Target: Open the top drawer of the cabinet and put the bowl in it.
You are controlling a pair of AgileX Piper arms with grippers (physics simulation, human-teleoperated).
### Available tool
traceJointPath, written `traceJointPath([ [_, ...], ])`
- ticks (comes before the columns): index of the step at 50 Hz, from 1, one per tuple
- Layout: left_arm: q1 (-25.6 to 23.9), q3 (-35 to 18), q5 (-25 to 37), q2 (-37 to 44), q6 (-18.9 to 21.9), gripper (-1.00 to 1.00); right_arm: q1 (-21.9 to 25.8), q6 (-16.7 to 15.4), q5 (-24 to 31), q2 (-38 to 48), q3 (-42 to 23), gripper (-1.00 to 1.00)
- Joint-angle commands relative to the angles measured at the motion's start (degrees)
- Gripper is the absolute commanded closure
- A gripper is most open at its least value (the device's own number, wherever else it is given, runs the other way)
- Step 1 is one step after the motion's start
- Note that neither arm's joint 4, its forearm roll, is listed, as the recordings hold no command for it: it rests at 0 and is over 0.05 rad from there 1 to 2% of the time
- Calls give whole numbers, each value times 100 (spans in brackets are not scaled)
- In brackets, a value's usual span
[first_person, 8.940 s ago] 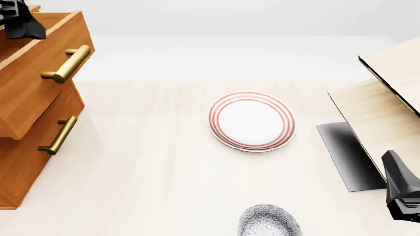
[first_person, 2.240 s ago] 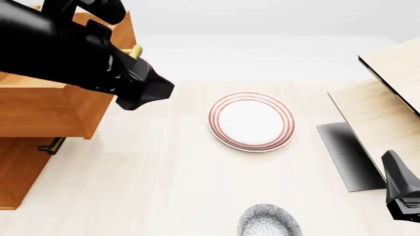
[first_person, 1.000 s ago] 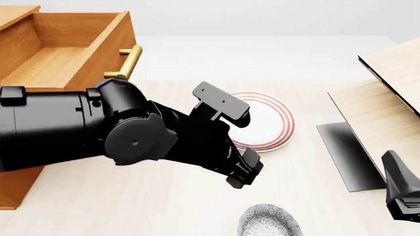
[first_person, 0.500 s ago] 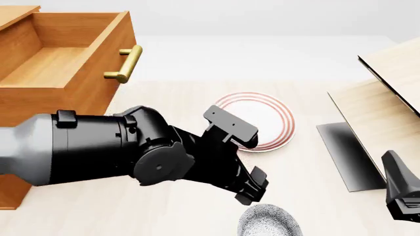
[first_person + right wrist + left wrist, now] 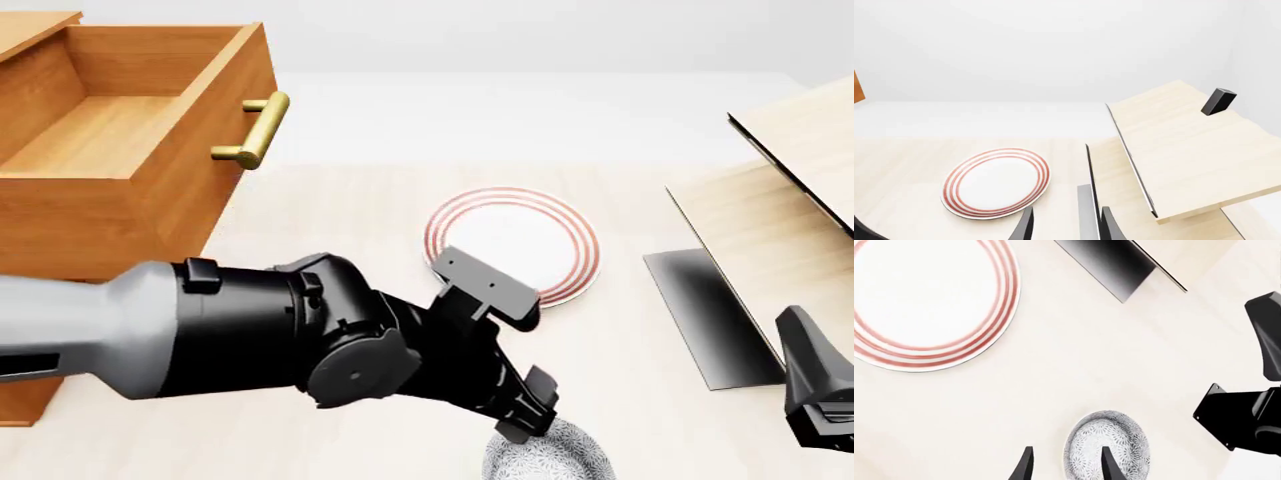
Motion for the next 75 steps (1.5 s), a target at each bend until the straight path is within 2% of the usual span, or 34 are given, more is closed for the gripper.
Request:
traceJointPath([
  [1,-78,44,-196,174,-144,-100,6,8,-2,-7,4,-100],
  [27,-315,296,-793,572,-573,-100,6,6,-1,-9,4,-100],
  [75,-333,646,-1488,959,-912,-100,6,7,-1,-9,4,-100],
])
